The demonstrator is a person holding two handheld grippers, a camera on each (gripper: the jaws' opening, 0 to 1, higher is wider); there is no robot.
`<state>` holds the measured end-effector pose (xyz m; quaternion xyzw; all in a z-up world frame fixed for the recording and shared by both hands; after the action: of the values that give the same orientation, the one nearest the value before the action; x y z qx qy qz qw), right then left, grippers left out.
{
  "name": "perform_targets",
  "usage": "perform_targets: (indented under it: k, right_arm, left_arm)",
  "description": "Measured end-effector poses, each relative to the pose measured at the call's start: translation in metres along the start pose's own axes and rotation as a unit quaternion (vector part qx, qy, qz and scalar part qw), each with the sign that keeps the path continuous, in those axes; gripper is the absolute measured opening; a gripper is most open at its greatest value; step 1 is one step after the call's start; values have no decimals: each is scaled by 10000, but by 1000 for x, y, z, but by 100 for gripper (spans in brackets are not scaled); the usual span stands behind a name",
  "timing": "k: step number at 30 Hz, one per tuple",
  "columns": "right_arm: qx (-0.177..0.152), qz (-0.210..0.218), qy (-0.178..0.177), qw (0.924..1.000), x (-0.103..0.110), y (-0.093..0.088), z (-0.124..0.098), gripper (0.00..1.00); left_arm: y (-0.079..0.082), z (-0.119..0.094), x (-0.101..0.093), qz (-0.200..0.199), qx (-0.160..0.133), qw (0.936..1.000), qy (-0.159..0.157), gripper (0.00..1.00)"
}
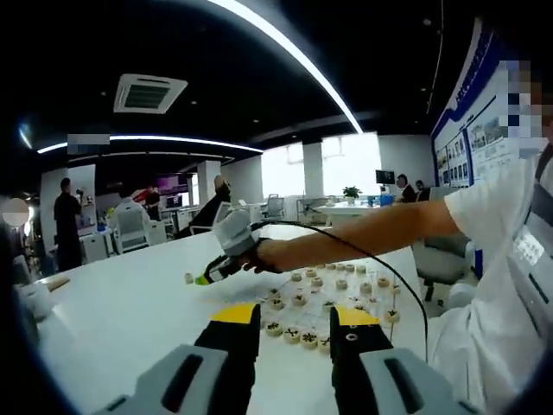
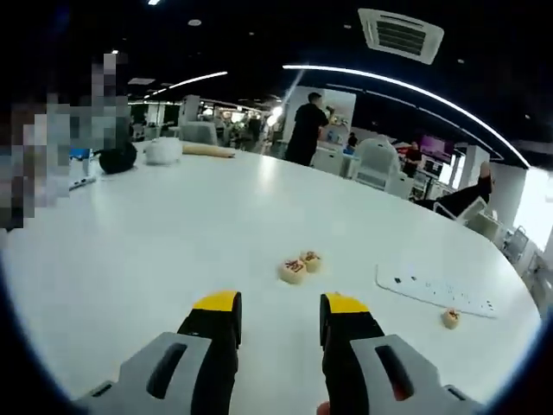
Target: Pick up the chess pieces one by one and place each piece onto its starting position on the chessboard, setting the pieces on their correct points until all the chess pieces are arranged in the starting layout
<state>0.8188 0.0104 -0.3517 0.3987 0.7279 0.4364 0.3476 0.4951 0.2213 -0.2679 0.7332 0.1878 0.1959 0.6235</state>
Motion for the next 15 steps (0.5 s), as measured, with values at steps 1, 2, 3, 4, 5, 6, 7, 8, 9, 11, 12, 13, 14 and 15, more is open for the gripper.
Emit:
perform_targets:
  k: [1,2,3,4,5,6,7,8,9,11,12,13,14,15]
  right_arm:
    - [27,229,-16,9997,-3,-1,8,37]
    - [53,457,-31,9989,-6,-3,16,38]
    - [80,686,-47,9976,-9,-4,24,37]
    - [72,645,-62,9979,-11,-4,29,37]
    - [87,581,-103,9982,-10,-4,30,37]
    - [73,419,-152,9990,-11,-3,31,37]
    - [78,450,-138,9989,-11,-2,34,37]
    - [137,588,-119,9981,-11,-2,37,37]
    - [101,727,-134,9972,-13,-2,40,36]
    - [48,694,-171,9974,-16,0,45,36]
    - [72,637,-184,9978,-18,0,48,36]
    - [75,601,-186,9980,-19,0,49,36]
    - [61,619,-207,9978,-17,-1,49,35]
    - [35,489,-222,9986,-18,0,50,34]
  left_arm:
    - [0,0,0,-5,-3,10000,-1,34]
    - [0,0,0,-10,-6,10000,-2,34]
    - [-1,0,0,-14,-9,10000,-2,34]
    - [-1,0,0,-11,-15,10000,-9,34]
    - [0,0,0,-5,-28,10000,-18,34]
    - [1,0,0,-8,-51,10000,-28,34]
    - [2,0,1,-13,-73,10000,-39,34]
    - [2,0,1,-19,-88,9999,-49,34]
    - [2,0,0,-21,-97,9999,-58,34]
    - [3,1,0,-46,-137,9999,-88,33]
    - [3,1,0,-52,-154,9998,-98,33]
    - [4,1,-1,-55,-175,9998,-116,33]
    - [4,1,-1,-58,-185,9997,-129,33]
    - [4,1,-2,-55,-188,9997,-140,33]
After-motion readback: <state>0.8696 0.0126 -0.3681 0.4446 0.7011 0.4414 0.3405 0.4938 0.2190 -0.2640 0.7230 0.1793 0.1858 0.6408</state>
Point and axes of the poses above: the point that each gripper's makers call its tool centre point, and the gripper's own axes: z roughly forward along the fingers, x roughly to its left, y roughly out of its top, the point moved 8 cm from there along -z, roughly backward along the fingers, and after that the axes turned 2 degrees about -x, right-handed, at the moved point
